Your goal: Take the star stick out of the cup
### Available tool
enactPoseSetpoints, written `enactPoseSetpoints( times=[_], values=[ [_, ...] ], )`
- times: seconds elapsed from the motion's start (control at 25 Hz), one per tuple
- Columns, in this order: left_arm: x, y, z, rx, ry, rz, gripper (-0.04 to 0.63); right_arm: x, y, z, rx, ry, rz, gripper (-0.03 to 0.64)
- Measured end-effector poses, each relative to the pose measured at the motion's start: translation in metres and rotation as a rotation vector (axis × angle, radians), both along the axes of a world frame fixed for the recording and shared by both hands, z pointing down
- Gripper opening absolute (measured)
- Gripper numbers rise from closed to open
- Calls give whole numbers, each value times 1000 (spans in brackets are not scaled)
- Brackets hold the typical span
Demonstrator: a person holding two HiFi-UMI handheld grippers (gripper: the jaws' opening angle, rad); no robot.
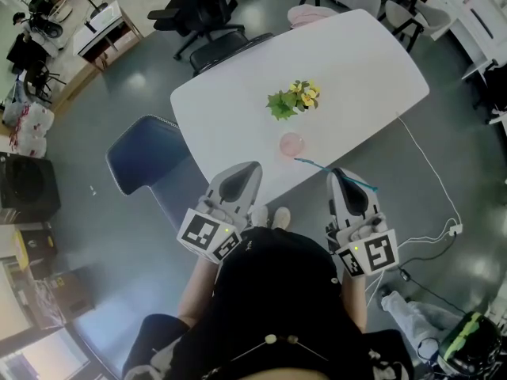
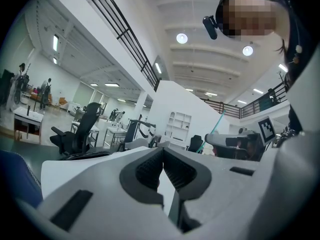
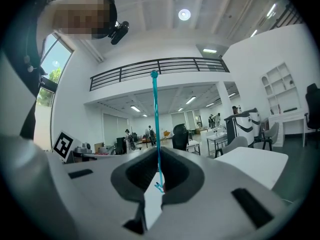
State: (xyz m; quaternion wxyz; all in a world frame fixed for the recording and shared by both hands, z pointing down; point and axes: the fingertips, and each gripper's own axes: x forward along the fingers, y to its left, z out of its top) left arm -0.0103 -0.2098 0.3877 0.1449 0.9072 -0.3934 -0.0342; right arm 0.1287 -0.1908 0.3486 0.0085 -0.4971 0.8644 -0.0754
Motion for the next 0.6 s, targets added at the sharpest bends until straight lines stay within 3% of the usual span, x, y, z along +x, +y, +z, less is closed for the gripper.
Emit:
enactPoseSetpoints(
  times=[0.6],
  values=[
    [3,0,6,-40,-31,3,3,4,6,-1,11,-16,23,18]
  ],
)
